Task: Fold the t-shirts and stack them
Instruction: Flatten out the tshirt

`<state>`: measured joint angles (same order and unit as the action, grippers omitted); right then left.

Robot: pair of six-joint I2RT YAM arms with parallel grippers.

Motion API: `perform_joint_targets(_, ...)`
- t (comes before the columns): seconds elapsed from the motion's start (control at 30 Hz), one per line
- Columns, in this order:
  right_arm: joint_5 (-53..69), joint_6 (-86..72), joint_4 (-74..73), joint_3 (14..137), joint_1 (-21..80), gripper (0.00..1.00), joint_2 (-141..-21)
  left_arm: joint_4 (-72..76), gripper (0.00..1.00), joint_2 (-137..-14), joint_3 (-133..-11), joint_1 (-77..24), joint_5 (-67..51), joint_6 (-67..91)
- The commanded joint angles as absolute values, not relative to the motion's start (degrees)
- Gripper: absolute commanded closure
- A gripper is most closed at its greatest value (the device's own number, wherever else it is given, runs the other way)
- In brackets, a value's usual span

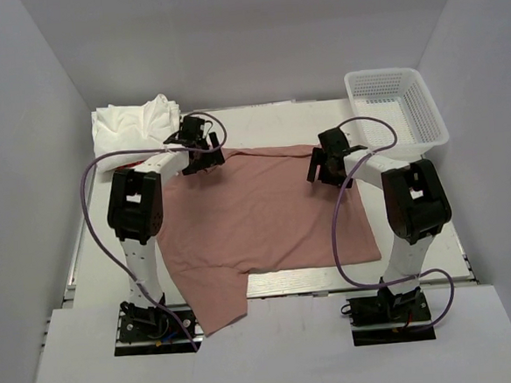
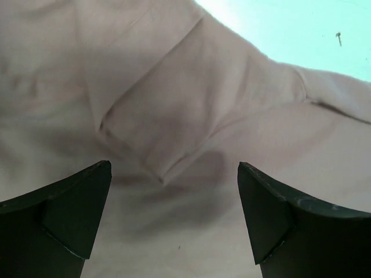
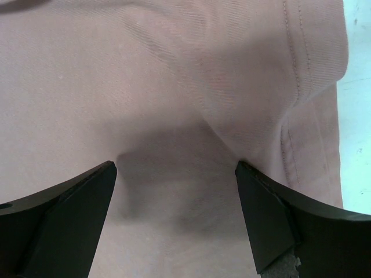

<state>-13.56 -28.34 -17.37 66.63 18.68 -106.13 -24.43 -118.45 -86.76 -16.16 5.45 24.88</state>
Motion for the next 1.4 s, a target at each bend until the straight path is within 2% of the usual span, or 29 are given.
perform_joint_targets(0.0,-13.9,-28.8,-17.5,65.3,17.1,0.1,-106.4,-23.7,0.01,-121.8,-94.5,-15.6,1.9,23.2)
perform_joint_targets(0.07,-13.8,-28.9,-17.9,65.7,17.1,0.1,-106.7,-28.5,0.06,-125.1,-98.3,-15.6,1.9,22.7)
perform_joint_targets(0.1,-13.6,-28.7,-17.8,65.8,16.8,0.1,-106.8,-30.0,0.15,-128.2,-101.9,-15.6,1.9,23.2)
perform_joint_targets(0.17,-13.3,-28.4,-17.9,65.6,16.7,0.1,-107.0,-31.8,0.25,-130.0,-104.1,-15.1,1.9,23.2)
perform_joint_targets(0.2,-13.1,-28.5,-17.7,65.4,16.6,0.1,-106.9,-31.8,0.34,-130.0,-104.7,-15.1,1.9,23.2)
perform_joint_targets(0.27,-12.8,-28.2,-17.7,64.4,16.5,0.1,-106.6,-30.4,0.47,-130.0,-104.7,-14.6,-0.1,23.2)
perform_joint_targets(0.3,-13.0,-28.3,-17.7,64.2,16.4,0.1,-106.4,-28.8,0.71,-129.2,-104.7,-14.6,-0.9,23.2)
perform_joint_targets(0.33,-13.1,-28.2,-17.5,63.9,16.5,0.1,-106.1,-28.2,0.84,-129.2,-104.7,-14.6,-1.4,23.2)
perform_joint_targets(0.37,-13.3,-28.2,-17.4,63.1,16.6,0.1,-105.8,-27.7,0.94,-128.7,-104.7,-14.6,-1.4,23.9)
perform_joint_targets(0.4,-13.3,-27.9,-17.3,63.0,16.5,0.1,-105.7,-26.6,1.0,-128.7,-106.2,-14.6,-1.9,23.9)
perform_joint_targets(0.6,-13.8,-27.2,-17.1,63.3,16.4,0.11,-106.0,-23.8,1.0,-134.1,-119.8,-14.1,-6.2,24.7)
perform_joint_targets(0.73,-13.5,-27.0,-17.1,63.5,16.6,0.13,-105.8,-15.3,1.0,-141.4,-130.8,-14.1,-8.5,26.4)
perform_joint_targets(0.8,-12.3,-26.5,-16.9,63.8,16.4,0.14,-105.6,-10.8,0.03,-144.6,-133.4,-14.1,-14.5,25.8)
perform_joint_targets(0.9,-12.4,-25.4,-17.1,63.8,16.6,0.14,-104.2,-8.4,0.0,-143.4,-134.1,-14.1,-15.2,25.8)
perform_joint_targets(1.03,-11.5,-24.9,-15.8,62.1,16.7,0.14,-101.5,-6.2,0.0,-137.7,-127.5,-14.1,-12.2,25.2)
perform_joint_targets(1.13,-11.7,-23.5,-15.5,62.4,17.0,0.14,-100.5,-11.1,0.0,-134.7,-124.2,-14.1,-12.2,22.2)
perform_joint_targets(1.37,-15.6,-21.9,-16.3,66.7,17.0,0.11,-100.3,-10.5,0.0,-119.1,-96.4,-15.2,-1.0,18.4)
